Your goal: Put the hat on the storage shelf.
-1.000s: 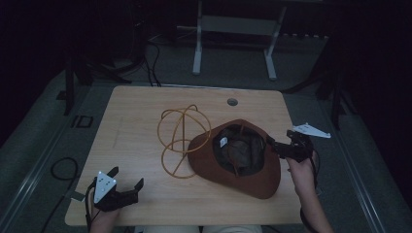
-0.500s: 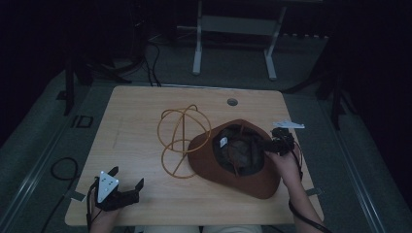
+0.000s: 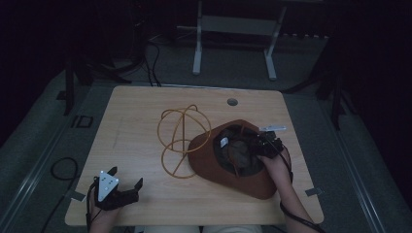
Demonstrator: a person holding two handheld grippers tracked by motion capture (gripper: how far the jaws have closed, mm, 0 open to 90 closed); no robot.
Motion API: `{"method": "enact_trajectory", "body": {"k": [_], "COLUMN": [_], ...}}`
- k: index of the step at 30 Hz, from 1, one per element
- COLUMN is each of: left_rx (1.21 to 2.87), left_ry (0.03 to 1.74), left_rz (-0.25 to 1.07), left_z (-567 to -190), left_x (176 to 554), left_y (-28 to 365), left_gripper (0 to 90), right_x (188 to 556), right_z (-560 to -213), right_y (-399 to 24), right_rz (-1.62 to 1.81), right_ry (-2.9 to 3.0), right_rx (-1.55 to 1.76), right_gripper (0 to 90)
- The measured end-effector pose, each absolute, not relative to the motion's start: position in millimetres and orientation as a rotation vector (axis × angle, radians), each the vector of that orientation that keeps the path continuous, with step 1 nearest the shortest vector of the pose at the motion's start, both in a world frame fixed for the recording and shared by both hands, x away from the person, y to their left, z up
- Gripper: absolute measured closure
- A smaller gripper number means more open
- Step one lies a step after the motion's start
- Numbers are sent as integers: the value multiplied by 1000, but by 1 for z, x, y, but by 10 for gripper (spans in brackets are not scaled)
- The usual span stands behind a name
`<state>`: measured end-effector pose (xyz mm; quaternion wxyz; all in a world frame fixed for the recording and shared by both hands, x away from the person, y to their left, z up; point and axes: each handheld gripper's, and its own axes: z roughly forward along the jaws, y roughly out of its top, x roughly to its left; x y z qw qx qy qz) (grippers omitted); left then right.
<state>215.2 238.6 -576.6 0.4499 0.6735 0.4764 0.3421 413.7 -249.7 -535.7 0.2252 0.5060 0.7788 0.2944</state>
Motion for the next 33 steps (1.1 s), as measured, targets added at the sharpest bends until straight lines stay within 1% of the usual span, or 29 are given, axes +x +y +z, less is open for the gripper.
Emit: {"method": "enact_trajectory", "body": {"k": [2,3,10,13,15,17,18,24,33], "left_rx": [1654,1654,1661,1662,1658,1656,1655,1654,1670], "left_ry": [1177,1177,1174,1180,1186,1185,1189,1193,1181], "left_rz": [844,843,863,862,866,858,862,859,864], "left_z": [-577,-576,-576,-576,-576,-576,-576,-577,-576], "left_x": [215,215,214,214,215,214,214,215,215], "left_y": [239,238,236,236,237,237,237,238,236], "left_gripper": [63,63,63,63,63,63,63,63,63], "right_x": [412,412,409,408,406,405,404,396,384], "right_z": [-538,-538,-544,-547,-548,-547,-545,-526,-492], "right_y": [-249,-249,-241,-238,-237,-238,-240,-241,-252], "right_rz": [816,823,731,689,677,684,696,778,1002], "right_ry": [2126,2116,2051,2007,1970,1928,1911,1844,1773], "right_rx": [1400,1404,1389,1384,1389,1392,1392,1343,1377], "right_gripper": [297,309,484,574,660,777,795,829,831]}}
